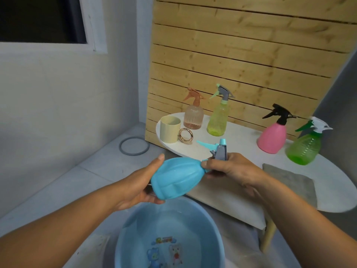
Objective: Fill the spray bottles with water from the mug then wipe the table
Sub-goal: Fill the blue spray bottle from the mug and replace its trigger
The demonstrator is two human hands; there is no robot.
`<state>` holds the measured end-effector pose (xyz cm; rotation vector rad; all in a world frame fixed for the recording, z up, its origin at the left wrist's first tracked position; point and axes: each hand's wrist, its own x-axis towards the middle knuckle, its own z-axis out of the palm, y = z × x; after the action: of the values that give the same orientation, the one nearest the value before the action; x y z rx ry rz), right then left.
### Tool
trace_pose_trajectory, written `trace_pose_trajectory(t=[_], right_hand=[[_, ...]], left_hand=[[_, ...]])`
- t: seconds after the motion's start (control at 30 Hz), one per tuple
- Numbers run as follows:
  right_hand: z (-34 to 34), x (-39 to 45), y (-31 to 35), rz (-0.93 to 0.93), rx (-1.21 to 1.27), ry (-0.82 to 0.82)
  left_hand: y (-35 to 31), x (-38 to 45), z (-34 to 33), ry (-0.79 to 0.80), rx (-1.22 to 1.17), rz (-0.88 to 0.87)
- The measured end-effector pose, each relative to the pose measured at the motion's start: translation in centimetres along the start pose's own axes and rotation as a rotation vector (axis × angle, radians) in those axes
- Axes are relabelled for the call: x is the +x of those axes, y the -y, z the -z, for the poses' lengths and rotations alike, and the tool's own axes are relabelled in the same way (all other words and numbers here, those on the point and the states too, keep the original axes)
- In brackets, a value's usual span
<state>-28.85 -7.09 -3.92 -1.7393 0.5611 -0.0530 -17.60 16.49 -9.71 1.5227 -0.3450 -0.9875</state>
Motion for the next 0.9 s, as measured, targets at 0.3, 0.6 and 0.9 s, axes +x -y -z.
trace_pose_trajectory(t=[0.3,0.6,0.9], right_hand=[[-0.3,0.7,0.0,-0.083,0.022,-0.051],[-0.1,1.2,0.6,0.12,0.055,-0.097],[2.5,2.7,0.8,0.135,0.194,-0.293]], left_hand=[[0.6,0.1,0.0,0.007,0.339,-0.214],[1.3,1.1,1.2,0.184,0.027,-0.07],[1.7,1.3,2.1,0.268,-0.045,-0.011]])
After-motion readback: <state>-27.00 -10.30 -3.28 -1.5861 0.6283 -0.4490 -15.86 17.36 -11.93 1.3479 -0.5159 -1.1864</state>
